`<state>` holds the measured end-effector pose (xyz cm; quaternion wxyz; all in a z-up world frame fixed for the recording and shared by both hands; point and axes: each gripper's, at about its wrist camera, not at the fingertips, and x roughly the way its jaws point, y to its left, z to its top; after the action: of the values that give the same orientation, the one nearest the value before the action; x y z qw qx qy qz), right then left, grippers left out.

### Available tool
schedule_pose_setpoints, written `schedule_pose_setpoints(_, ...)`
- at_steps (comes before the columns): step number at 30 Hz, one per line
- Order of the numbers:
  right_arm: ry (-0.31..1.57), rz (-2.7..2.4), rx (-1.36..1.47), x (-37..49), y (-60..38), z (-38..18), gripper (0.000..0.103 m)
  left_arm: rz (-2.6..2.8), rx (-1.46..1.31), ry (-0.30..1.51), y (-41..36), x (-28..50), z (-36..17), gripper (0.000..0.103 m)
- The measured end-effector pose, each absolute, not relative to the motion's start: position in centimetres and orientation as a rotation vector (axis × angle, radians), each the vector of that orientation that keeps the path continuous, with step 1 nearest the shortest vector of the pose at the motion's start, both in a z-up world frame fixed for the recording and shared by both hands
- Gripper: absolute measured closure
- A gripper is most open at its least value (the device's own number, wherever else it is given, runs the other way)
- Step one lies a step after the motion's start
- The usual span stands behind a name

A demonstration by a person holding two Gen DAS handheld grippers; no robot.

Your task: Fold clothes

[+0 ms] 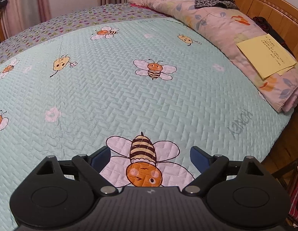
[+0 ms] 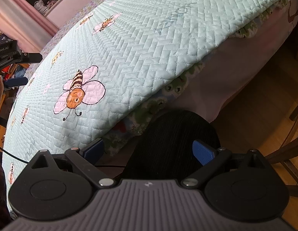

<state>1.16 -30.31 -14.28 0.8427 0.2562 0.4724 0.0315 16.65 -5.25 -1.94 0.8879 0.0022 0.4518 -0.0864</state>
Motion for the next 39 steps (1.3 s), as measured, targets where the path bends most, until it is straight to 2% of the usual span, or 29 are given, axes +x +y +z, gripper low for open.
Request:
schedule_pose_setpoints(28,1.008,0.063,0.552,1.0,-30.5,-14.7,0.005,-0.174,0.016,0.947,-5.6,16.5,-2.0,0.008)
schedule_pose_setpoints(39,1.011,0.060,0.552,1.1,-30.6,-14.8,0.005,-0.236,0.007,0.856,-5.9,15.1,-1.1,0.007)
